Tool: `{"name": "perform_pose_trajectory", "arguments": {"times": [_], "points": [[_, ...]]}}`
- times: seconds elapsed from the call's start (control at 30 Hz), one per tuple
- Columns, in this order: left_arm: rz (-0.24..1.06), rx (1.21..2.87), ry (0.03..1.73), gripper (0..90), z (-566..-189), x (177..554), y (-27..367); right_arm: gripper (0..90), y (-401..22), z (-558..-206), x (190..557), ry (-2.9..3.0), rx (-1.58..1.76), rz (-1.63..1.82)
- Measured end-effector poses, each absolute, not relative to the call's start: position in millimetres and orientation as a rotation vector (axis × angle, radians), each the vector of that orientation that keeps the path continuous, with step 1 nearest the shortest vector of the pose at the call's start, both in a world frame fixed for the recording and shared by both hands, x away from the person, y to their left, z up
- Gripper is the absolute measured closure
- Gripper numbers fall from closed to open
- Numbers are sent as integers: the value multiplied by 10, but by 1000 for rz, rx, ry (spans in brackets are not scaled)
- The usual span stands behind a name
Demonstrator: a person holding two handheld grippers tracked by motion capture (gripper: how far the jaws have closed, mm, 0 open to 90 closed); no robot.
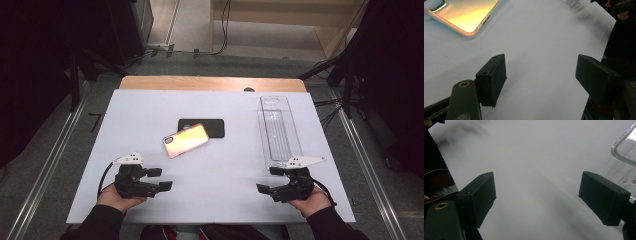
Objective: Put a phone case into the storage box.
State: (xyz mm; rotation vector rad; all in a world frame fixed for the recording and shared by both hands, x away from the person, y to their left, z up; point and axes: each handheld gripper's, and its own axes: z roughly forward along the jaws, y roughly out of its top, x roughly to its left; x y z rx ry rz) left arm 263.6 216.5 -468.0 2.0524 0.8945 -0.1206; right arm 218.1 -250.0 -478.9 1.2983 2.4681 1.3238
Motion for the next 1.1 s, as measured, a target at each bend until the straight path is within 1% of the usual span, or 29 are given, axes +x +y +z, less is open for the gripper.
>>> {"name": "perform_pose_trajectory", "arguments": {"times": [0.97,1.1], "points": [[-112,2032,932,252,-4647,2653,2188,124,-2496,-4785,2169,2466,1295,1321],[-131,2025,953,252,-4644,2661,2190,124,-2500,-4784,2168,2466,1295,1324]]}}
